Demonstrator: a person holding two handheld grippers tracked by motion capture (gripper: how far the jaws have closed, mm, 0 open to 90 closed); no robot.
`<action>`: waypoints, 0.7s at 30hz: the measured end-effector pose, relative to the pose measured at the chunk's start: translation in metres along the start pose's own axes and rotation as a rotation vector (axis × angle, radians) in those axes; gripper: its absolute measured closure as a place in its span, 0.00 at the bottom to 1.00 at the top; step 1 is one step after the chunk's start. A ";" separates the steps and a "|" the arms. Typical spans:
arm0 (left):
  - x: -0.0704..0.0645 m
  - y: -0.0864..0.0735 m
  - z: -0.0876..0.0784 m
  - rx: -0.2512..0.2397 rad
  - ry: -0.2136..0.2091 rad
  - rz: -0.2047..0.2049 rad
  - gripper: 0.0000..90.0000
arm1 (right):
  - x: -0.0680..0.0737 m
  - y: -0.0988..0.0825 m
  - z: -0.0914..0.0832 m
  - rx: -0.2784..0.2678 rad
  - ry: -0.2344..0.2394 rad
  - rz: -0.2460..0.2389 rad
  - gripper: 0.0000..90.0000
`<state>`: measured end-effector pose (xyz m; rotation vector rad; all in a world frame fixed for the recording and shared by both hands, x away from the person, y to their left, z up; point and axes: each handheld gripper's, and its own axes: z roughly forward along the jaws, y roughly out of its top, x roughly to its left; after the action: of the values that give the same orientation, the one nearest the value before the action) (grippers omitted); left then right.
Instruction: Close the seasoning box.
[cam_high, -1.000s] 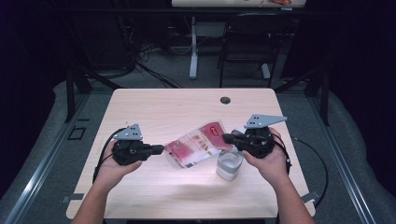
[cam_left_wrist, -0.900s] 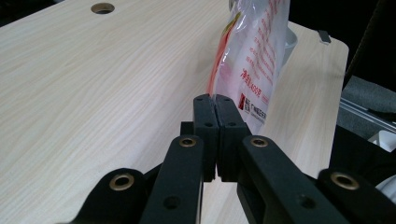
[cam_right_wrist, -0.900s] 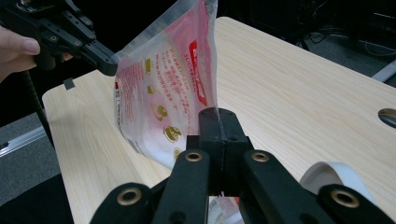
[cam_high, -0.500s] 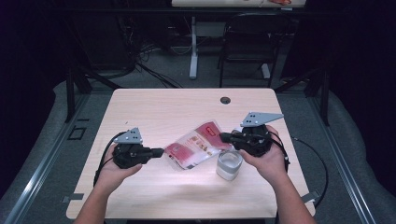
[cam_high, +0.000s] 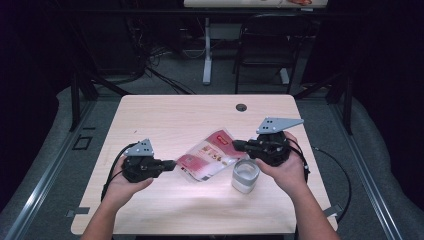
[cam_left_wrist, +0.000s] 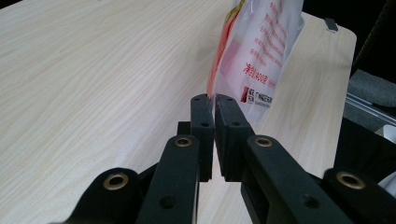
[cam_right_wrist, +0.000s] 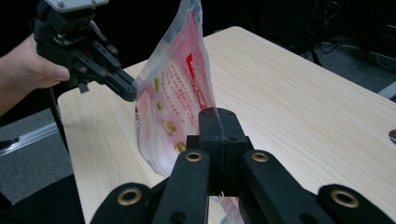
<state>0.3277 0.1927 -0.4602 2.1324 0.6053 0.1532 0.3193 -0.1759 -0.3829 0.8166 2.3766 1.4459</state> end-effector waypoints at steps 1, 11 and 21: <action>0.000 0.000 0.000 0.002 0.002 0.001 0.96 | 0.000 0.001 0.000 -0.004 0.006 0.002 1.00; 0.002 -0.004 0.001 0.011 0.005 -0.005 0.96 | 0.003 0.006 0.001 -0.026 0.060 0.013 1.00; 0.005 -0.011 0.008 0.042 0.002 -0.011 0.96 | 0.007 0.009 0.010 -0.013 0.060 0.002 1.00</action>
<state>0.3305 0.1945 -0.4742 2.1691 0.6269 0.1376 0.3217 -0.1615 -0.3794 0.7830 2.4078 1.5056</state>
